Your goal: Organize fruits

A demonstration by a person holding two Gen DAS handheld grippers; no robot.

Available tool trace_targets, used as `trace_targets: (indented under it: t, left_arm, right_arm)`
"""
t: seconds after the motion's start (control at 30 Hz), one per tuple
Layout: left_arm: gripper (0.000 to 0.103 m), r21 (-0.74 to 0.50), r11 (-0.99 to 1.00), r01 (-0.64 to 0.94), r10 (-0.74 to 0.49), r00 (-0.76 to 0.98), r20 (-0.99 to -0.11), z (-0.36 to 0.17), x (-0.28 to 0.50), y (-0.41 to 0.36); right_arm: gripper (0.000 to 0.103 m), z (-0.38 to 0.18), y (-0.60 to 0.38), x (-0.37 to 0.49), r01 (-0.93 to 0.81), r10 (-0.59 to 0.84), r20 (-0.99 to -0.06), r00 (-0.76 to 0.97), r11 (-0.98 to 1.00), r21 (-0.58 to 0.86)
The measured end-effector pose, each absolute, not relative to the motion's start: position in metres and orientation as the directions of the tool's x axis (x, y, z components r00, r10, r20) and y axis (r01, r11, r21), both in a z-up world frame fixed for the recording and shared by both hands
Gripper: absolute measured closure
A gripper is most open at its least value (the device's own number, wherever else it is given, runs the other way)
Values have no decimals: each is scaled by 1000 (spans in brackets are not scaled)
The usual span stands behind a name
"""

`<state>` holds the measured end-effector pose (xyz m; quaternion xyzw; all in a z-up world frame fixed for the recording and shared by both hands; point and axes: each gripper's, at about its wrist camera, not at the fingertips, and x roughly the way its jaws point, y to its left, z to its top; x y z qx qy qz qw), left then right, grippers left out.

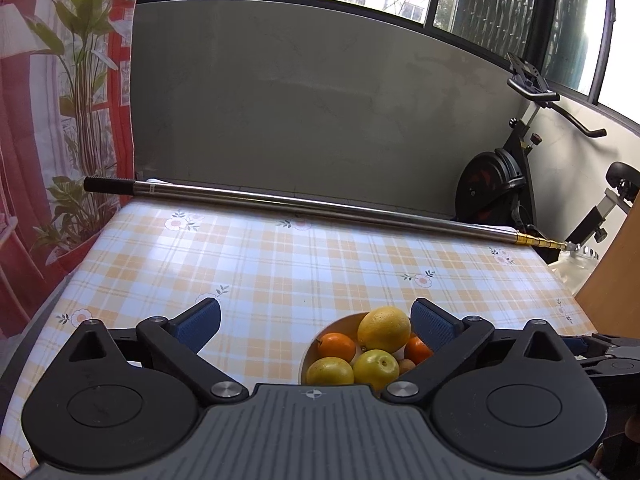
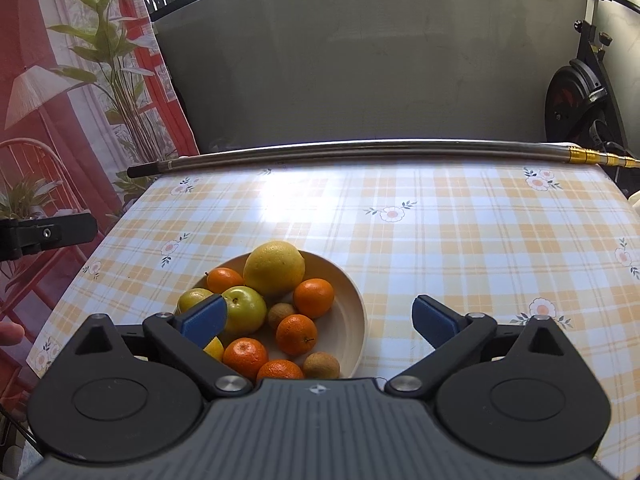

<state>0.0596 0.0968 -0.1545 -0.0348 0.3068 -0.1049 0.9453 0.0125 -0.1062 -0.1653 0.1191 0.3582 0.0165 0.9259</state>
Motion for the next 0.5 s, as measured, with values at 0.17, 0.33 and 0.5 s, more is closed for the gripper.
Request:
trace_targets:
  t: [0.17,0.33,0.5]
  left_arm:
    - [0,-110,975,192,-221,815,-536,-136,52,94]
    - [0,-74,974,215,-223,849,-480,-105,43,90]
    - [0,-36,969,244,-238,887,-395,-67,30,83]
  right_arm:
    - [2,-141,-105,1,34,107,-608,786,976,215]
    - [2,-108,-107,-8,62,61,-547,835,977,203]
    - [2,-73,-111,-17,68,38,-472,881,976,207]
